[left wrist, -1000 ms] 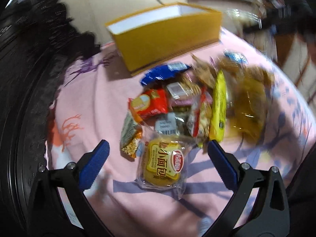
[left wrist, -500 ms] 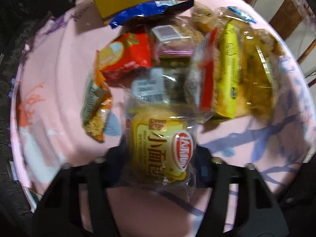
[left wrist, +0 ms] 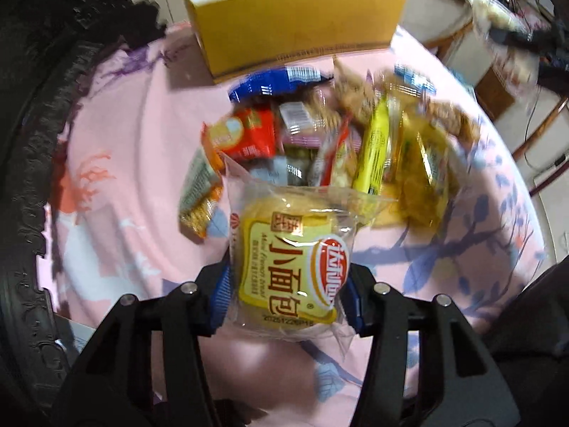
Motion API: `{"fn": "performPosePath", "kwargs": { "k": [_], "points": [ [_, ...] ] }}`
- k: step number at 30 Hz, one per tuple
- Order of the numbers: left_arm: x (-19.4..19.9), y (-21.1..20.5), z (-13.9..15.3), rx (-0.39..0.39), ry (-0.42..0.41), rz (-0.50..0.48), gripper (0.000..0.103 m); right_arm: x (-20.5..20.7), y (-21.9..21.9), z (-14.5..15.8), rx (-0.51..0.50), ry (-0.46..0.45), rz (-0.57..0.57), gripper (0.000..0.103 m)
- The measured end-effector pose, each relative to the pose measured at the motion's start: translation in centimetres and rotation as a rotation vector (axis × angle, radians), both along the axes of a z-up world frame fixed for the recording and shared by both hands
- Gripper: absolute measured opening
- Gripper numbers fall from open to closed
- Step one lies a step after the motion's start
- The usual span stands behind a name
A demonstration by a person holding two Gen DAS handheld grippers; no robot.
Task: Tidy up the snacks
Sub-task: 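Grasp the yellow bread packet with the left gripper while the right holds the bag, then carry both snacks over the yellow box and open both grippers to drop them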
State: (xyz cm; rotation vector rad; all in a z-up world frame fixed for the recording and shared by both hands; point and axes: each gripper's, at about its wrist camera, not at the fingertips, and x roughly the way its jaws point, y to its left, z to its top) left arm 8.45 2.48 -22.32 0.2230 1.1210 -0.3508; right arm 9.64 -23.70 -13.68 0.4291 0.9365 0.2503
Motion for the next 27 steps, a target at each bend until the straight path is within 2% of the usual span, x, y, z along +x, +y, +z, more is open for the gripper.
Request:
{"fn": "performPosePath", "kwargs": {
  "k": [13, 21, 27],
  "points": [
    [4.0, -2.0, 10.1, -0.120, -0.186, 0.127, 0.053, 1.8, 0.0, 2.7, 0.009, -0.058, 0.049, 0.038],
    [8.5, -3.1, 15.5, -0.184, -0.297, 0.185, 0.053, 5.1, -0.3, 7.2, -0.009, -0.160, 0.084, 0.038],
    [13.4, -4.6, 20.3, -0.222, -0.406, 0.198, 0.053, 9.5, -0.2, 11.5, -0.046, -0.258, 0.104, 0.038]
  ]
}}
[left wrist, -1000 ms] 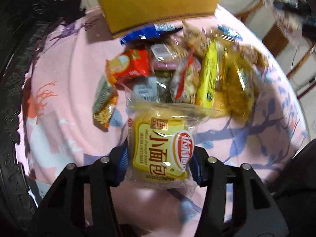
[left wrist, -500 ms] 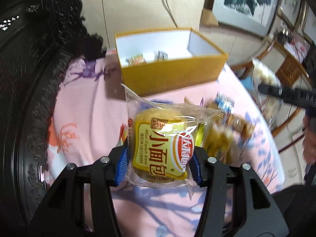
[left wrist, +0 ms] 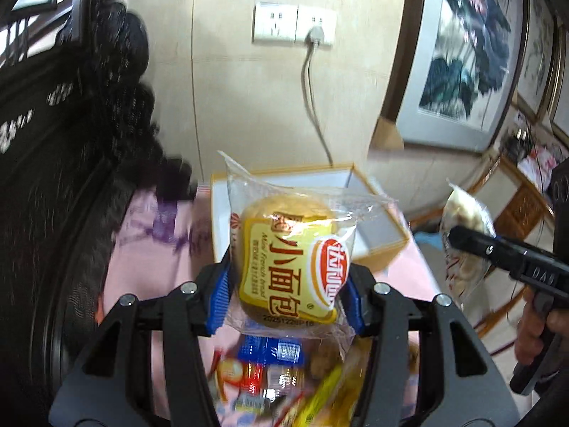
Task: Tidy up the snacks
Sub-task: 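Carry both snacks over the yellow box and open both grippers to drop them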
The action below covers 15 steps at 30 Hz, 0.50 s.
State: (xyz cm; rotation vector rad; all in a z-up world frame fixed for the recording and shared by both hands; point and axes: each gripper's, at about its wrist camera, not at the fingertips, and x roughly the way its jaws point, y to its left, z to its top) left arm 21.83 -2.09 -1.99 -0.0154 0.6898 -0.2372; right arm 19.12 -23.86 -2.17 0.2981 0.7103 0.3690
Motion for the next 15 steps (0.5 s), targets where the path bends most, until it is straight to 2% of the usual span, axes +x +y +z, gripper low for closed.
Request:
{"fn": "performPosePath", "kwargs": {
  "k": [7, 8, 9, 10, 11, 12, 15],
  "points": [
    [6.9, -2.1, 2.6, 0.035, -0.064, 0.015, 0.054, 7.1, 0.2, 2.5, -0.064, -0.085, 0.003, 0.039],
    [8.1, -2.5, 2.7, 0.051, -0.069, 0.024, 0.066, 8.0, 0.2, 2.5, -0.076, -0.087, 0.001, 0.042],
    [9.4, -2.9, 2.7, 0.077, -0.069, 0.041, 0.078, 9.1, 0.2, 2.5, -0.090, -0.079, -0.006, 0.049],
    [10.3, -3.2, 3.0, 0.106, -0.074, 0.077, 0.095, 10.0, 0.2, 2.5, -0.102, -0.068, -0.023, 0.057],
    [10.7, -3.3, 3.1, 0.131, -0.084, 0.116, 0.097, 10.6, -0.1, 2.7, -0.097, -0.060, -0.043, 0.064],
    [11.0, -3.3, 3.4, 0.146, -0.095, 0.143, 0.098, 10.7, -0.5, 2.9, -0.077, -0.066, -0.046, 0.066],
    [10.4, -2.8, 3.5, 0.126, -0.109, 0.161, 0.101, 9.6, -1.1, 3.0, -0.098, -0.098, -0.060, 0.068]
  ]
}}
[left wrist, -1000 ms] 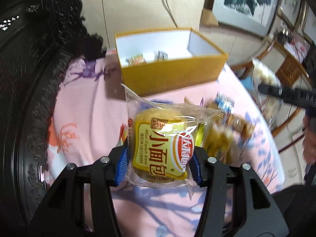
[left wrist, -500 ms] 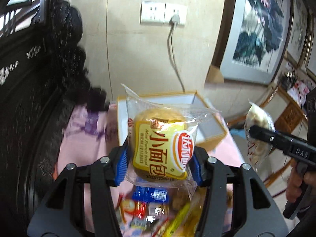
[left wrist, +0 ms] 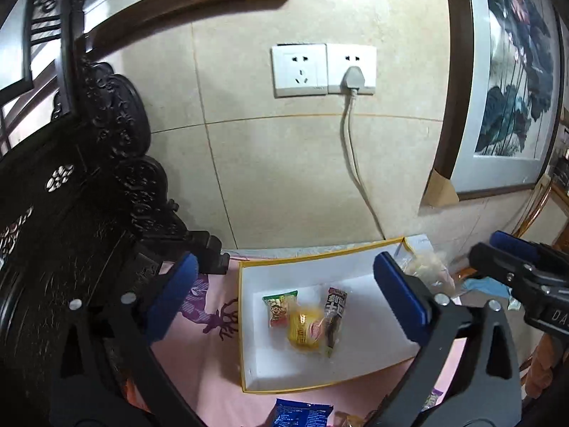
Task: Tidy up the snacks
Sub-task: 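Carry both snacks over the yellow box and open both grippers to drop them, then grasp the brown paper snack bag with the right gripper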
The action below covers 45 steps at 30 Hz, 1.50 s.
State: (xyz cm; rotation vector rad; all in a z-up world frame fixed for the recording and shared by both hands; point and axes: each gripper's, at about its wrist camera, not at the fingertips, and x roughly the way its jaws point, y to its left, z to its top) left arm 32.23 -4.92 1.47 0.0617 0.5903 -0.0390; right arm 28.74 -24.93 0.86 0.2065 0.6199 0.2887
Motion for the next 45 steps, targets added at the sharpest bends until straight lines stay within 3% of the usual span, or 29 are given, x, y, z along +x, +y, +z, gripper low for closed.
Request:
{"fn": "performPosePath", "kwargs": {
  "k": [10, 18, 21, 25, 28, 35, 37, 38, 40, 42, 45],
  "points": [
    [-4.0, 2.8, -5.8, -0.163, 0.180, 0.067, 0.101, -5.5, -3.2, -6.2, -0.079, 0.152, 0.012, 0.068],
    [-10.6, 2.7, -10.9, -0.061, 0.221, 0.022, 0.101, -11.4, -5.8, -13.0, -0.120, 0.314, 0.024, 0.067],
    [-13.0, 2.6, -13.2, -0.004, 0.259, -0.009, 0.101, -13.6, -6.1, -15.2, -0.108, 0.348, 0.029, 0.067],
    [-16.2, 2.4, -16.0, 0.052, 0.325, -0.049, 0.101, -15.4, -6.0, -18.2, -0.169, 0.396, 0.071, 0.067],
    [-18.0, 2.4, -16.8, 0.065, 0.342, -0.055, 0.101, -16.0, -5.5, -20.4, -0.251, 0.424, 0.114, 0.067],
    [-20.6, 2.2, -17.4, 0.041, 0.368, -0.049, 0.101, -15.2, -3.6, -24.3, -0.305, 0.464, 0.224, 0.065],
    [-21.3, 1.8, -17.7, 0.047, 0.381, -0.046, 0.101, -15.0, -3.0, -25.9, -0.331, 0.486, 0.257, 0.059],
    [-21.5, 1.5, -17.9, 0.046, 0.387, -0.050, 0.101, -15.0, -2.5, -27.0, -0.376, 0.494, 0.272, 0.051],
    [-22.2, 0.5, -18.4, 0.041, 0.401, -0.069, 0.101, -15.5, -2.1, -27.2, -0.423, 0.446, 0.300, 0.042],
    [-22.9, -1.2, -19.0, 0.051, 0.409, -0.106, 0.101, -15.9, -2.4, -26.8, -0.387, 0.452, 0.309, 0.036],
    [-24.1, -4.2, -20.4, 0.100, 0.391, -0.174, 0.101, -16.9, -3.1, -26.4, -0.364, 0.438, 0.298, 0.036]
  ]
}}
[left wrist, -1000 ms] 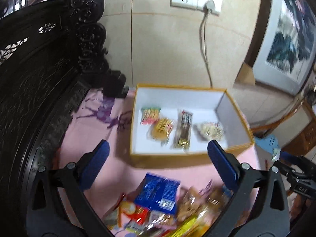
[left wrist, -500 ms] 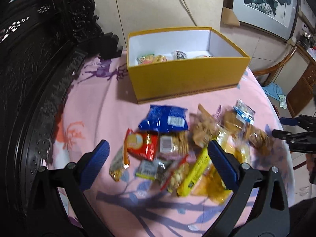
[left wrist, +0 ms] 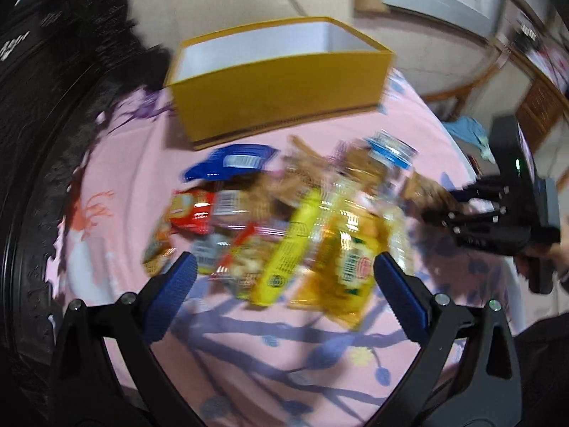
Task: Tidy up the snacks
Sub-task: 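Grasp the brown paper snack bag with the right gripper, then grasp the yellow green-labelled bread packet with the left gripper while the right holds its bag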
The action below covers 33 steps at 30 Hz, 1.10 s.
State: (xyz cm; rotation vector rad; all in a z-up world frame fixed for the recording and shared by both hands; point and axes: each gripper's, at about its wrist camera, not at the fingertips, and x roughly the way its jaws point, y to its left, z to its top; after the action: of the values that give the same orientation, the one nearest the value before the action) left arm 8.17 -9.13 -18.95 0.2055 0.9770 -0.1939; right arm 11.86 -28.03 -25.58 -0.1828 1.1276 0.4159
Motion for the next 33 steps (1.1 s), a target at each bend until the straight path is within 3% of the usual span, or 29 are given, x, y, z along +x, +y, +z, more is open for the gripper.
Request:
{"fn": "performPosePath", "kwargs": {
  "k": [6, 13, 16, 19, 25, 31, 33],
  "points": [
    [-0.6, -5.2, -3.5, 0.123, -0.034, -0.100, 0.101, -1.6, -2.3, -0.3, 0.123, 0.064, -0.056, 0.037],
    [0.6, -5.9, -6.2, 0.083, 0.013, -0.081, 0.099, -2.5, -3.0, 0.5, 0.225, 0.074, -0.065, 0.037],
    [1.0, -6.1, -6.9, 0.091, 0.028, -0.094, 0.089, -2.4, -3.0, 0.6, 0.248, 0.073, -0.058, 0.037],
    [1.6, -5.9, -8.0, 0.083, 0.071, -0.091, 0.067, -2.3, -2.9, 0.5, 0.260, 0.077, -0.050, 0.037],
    [1.6, -6.3, -9.9, 0.144, 0.094, -0.116, 0.066, -1.8, -2.9, 0.1, 0.275, 0.092, -0.031, 0.037],
    [1.0, -5.5, -8.2, 0.090, 0.104, -0.082, 0.044, -1.6, -3.1, 0.7, 0.276, 0.078, -0.032, 0.036],
    [0.5, -4.9, -6.8, 0.068, 0.087, -0.077, 0.043, -1.6, -3.3, 1.4, 0.291, 0.066, -0.048, 0.036]
  ]
}}
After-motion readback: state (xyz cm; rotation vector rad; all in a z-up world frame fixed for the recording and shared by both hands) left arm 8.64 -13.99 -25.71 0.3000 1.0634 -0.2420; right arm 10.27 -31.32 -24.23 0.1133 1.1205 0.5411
